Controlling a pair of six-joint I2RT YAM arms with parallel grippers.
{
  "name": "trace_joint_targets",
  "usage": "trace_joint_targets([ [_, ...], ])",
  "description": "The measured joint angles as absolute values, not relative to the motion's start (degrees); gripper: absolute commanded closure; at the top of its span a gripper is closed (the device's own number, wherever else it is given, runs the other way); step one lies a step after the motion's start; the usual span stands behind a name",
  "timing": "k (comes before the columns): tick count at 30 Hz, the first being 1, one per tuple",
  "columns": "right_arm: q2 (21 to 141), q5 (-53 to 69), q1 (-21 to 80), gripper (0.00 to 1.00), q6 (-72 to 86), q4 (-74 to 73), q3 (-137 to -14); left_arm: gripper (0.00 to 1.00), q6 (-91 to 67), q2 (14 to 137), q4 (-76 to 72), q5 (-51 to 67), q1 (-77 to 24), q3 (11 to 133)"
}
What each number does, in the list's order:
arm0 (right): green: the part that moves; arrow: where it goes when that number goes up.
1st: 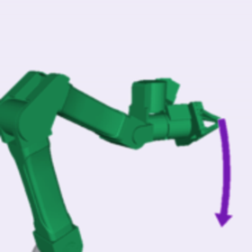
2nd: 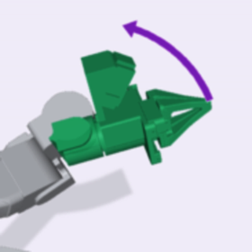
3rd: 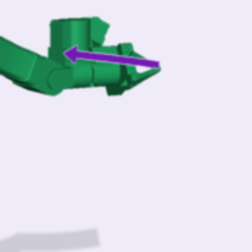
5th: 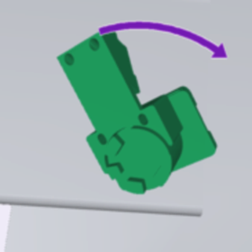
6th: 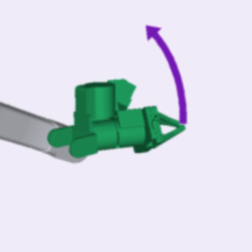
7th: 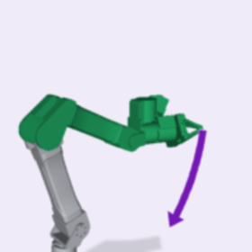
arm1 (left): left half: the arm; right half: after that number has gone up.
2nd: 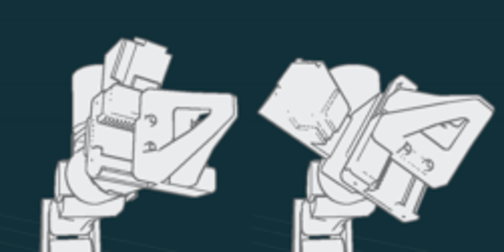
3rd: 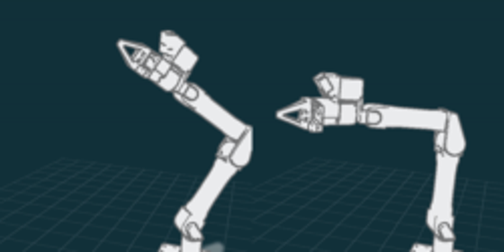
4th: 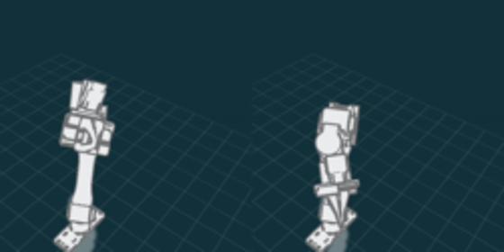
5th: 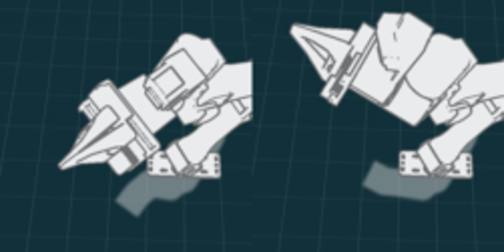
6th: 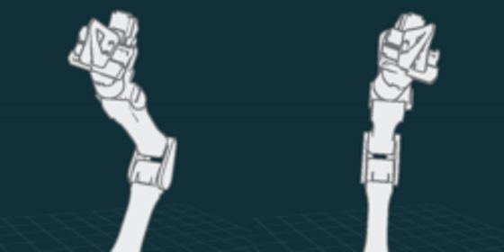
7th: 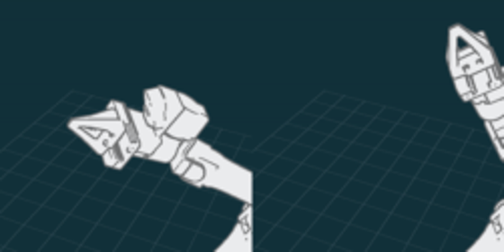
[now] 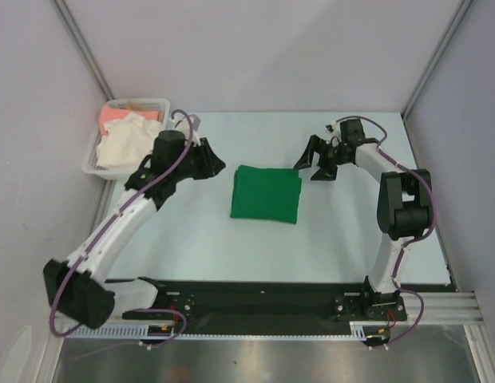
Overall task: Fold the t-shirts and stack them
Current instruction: Fold the tshirt, then neatly place the folded tshirt to the corner
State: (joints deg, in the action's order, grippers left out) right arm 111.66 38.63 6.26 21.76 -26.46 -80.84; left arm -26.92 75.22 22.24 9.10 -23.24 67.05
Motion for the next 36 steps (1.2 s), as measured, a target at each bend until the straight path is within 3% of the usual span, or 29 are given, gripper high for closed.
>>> trace_joint_targets([
  [6,113.9,34.9,7.7,0.07,18.2,-29.4,-84.3,0.63,-28.5,60.1,26.9,9.4,-23.3,58.0],
  [16,120.6,30.3,12.8,0.3,18.6,-28.1,-86.0,0.61,-29.6,54.5,36.1,9.4,-23.3,52.4],
  [20,121.1,29.0,14.3,0.51,19.0,-27.0,-86.0,0.6,-29.5,53.8,36.8,9.3,-23.3,52.5],
  [21,121.4,28.9,14.5,0.73,19.0,-26.9,-86.0,0.6,-29.5,54.0,37.1,9.2,-23.3,52.5],
  [23,121.9,28.7,14.5,0.94,18.7,-26.9,-86.0,0.6,-29.4,54.3,37.6,9.1,-23.3,52.7],
  [24,122.1,28.4,14.3,1.0,18.3,-27.0,-86.0,0.59,-29.4,54.5,37.8,9.1,-23.3,52.9],
  [29,124.1,25.8,12.2,1.0,14.4,-32.0,-91.1,0.59,-29.4,56.0,37.8,9.7,-23.3,53.5],
  [36,131.2,14.6,5.0,1.0,1.8,-42.0,-110.7,0.6,-29.4,56.6,37.6,11.2,-23.3,52.5],
])
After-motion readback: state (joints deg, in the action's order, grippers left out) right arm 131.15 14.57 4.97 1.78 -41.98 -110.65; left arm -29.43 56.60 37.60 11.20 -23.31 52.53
